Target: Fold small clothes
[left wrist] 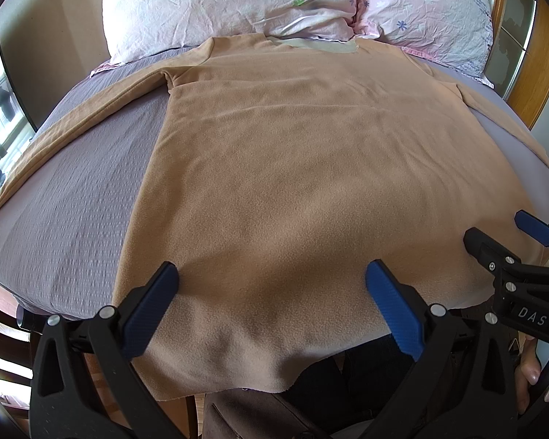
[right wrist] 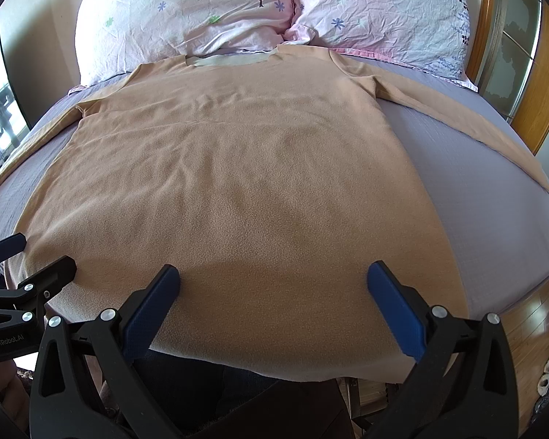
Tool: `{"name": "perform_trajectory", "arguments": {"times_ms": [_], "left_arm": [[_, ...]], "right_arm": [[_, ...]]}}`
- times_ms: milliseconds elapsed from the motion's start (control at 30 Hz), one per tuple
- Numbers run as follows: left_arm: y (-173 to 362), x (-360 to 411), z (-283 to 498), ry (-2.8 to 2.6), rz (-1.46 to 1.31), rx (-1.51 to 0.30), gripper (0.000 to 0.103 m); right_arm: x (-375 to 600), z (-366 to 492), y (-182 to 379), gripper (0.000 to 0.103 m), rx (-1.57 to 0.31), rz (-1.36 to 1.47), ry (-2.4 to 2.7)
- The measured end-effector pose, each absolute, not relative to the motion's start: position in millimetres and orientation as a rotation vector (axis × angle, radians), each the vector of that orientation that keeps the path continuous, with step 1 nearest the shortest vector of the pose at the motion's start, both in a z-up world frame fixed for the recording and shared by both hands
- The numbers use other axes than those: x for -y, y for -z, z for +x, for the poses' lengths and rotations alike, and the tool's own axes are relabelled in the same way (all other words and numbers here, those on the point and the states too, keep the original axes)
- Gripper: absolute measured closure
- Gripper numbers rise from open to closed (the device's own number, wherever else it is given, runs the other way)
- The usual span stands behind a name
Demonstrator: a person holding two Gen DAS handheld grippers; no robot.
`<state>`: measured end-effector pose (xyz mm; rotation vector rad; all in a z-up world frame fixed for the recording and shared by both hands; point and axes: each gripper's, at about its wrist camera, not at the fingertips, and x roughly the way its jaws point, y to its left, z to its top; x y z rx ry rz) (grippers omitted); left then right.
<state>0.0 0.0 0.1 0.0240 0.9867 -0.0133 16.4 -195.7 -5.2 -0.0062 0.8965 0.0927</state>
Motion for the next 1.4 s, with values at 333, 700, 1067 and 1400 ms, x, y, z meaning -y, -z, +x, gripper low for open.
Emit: {"name": "perform_trajectory", "arguments": {"times_ms": [333, 700, 1067, 1400], "left_arm": [[-0.1, 0.0, 0.0, 0.013, 0.024, -0.986, 0.002], [-0.1, 0.0, 0.0, 0.013, 0.024, -0.986, 0.002], [-0.1, 0.0, 0.0, 0.013, 0.024, -0.985, 0.002], [0.4, -0.1, -2.6, 0.017, 0.029, -0.959, 0.002]], "right_arm": [[195.5, 16.8, 5.5, 0.001, -0.896, -0.006, -0.093], [195.8, 16.7, 5.3, 0.001, -0.896, -0.006, -0.093], [196.4, 16.5, 5.2, 0.001, -0.896, -0.006, -0.093], [216.0, 20.6, -0.4, 0.001, -0.84, 0.067, -0.183]]}}
